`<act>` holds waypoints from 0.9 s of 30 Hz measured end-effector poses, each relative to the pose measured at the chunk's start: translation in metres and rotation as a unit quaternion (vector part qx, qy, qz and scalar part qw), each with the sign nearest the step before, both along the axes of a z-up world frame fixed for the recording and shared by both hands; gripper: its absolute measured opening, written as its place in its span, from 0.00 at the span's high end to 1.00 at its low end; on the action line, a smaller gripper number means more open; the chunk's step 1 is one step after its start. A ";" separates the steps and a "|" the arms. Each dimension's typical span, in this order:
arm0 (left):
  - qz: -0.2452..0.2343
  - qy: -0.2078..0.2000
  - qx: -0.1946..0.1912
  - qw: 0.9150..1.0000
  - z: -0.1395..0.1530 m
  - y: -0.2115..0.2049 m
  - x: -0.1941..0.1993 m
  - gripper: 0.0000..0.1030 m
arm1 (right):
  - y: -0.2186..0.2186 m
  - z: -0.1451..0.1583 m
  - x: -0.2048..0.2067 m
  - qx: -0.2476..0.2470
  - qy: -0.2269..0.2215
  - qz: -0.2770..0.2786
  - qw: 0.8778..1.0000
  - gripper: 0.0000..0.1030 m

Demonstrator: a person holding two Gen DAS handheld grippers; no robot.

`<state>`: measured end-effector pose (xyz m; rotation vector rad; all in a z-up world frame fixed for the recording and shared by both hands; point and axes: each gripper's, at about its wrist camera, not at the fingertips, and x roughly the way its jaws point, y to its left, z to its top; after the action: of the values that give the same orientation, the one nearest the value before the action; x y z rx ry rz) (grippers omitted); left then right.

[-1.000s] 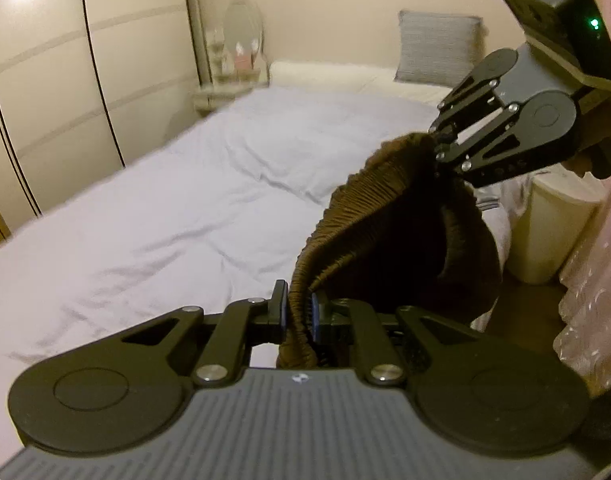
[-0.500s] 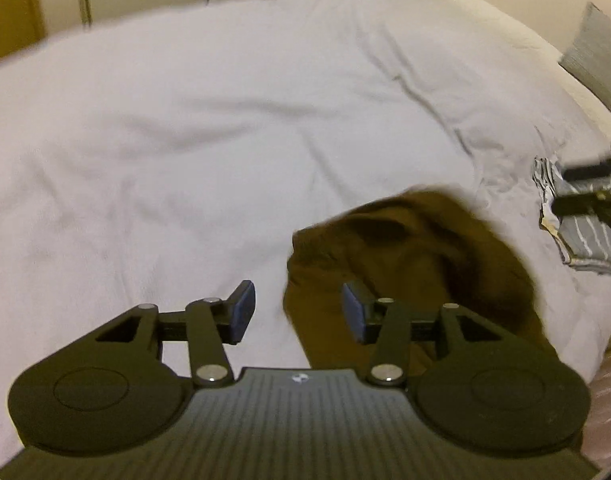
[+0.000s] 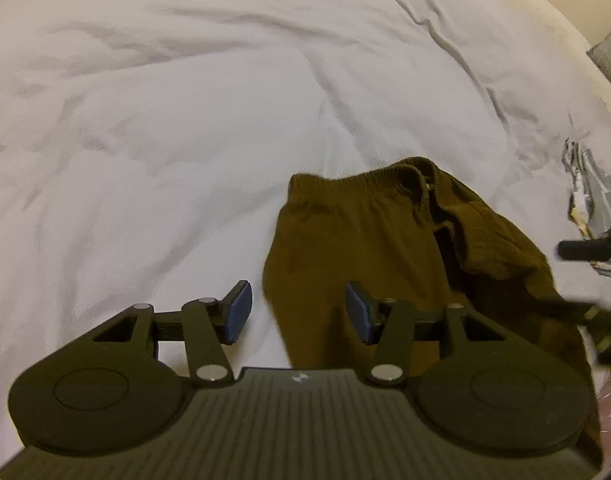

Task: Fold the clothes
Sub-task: 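Lay the brown shorts flat on the bed and open both tools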

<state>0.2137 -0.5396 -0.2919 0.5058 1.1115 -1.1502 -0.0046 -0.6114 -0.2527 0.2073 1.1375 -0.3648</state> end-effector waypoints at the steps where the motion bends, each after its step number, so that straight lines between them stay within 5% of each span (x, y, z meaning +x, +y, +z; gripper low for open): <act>1: -0.003 -0.001 0.004 1.000 -0.005 -0.008 0.001 0.55 | 0.002 -0.014 0.010 -0.018 0.015 0.015 1.000 0.39; 3: -0.008 -0.002 0.013 1.000 -0.016 -0.020 0.002 0.55 | -0.011 -0.030 0.014 -0.005 0.021 0.005 1.000 0.55; 5: -0.009 0.005 0.023 1.000 -0.031 -0.034 0.007 0.55 | -0.024 -0.046 0.017 0.012 0.026 -0.007 1.000 0.94; 6: -0.006 0.010 0.028 1.000 -0.037 -0.039 0.008 0.56 | -0.035 -0.042 0.010 0.016 0.016 -0.022 0.999 0.98; 8: 0.006 0.033 0.033 0.999 -0.046 -0.047 0.013 0.63 | -0.056 -0.027 -0.013 0.022 -0.007 -0.047 0.999 0.98; 11: 0.024 0.073 0.027 0.997 -0.040 -0.049 0.019 0.89 | -0.093 0.001 -0.058 0.032 -0.033 -0.096 0.994 0.98; 14: 0.023 0.065 -0.004 0.998 -0.003 -0.038 0.014 0.91 | -0.129 0.031 -0.102 0.053 -0.057 -0.137 0.988 0.98; 18: 0.006 0.023 -0.037 0.999 0.071 -0.022 -0.002 0.91 | -0.148 0.073 -0.123 0.067 -0.087 -0.111 0.988 0.98; 22: 0.025 -0.008 -0.027 0.999 0.095 -0.030 0.010 0.90 | -0.183 0.086 -0.091 0.066 -0.097 -0.077 0.990 0.98; 23: 0.035 -0.017 -0.018 0.999 0.093 -0.036 0.016 0.89 | -0.196 0.078 -0.074 0.062 -0.091 -0.072 0.991 0.92; 26: 0.091 -0.050 0.029 0.994 0.067 -0.061 0.038 0.68 | -0.229 0.047 -0.025 0.023 -0.069 -0.089 0.993 0.26; 27: 0.110 -0.060 0.043 0.991 0.059 -0.068 0.044 0.63 | -0.235 0.039 -0.016 0.005 -0.062 -0.097 0.993 0.31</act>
<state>0.2581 -0.6075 -0.2330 0.4991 1.0854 -0.8719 -0.0209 -0.8461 -0.2138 0.3459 0.9999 -0.5122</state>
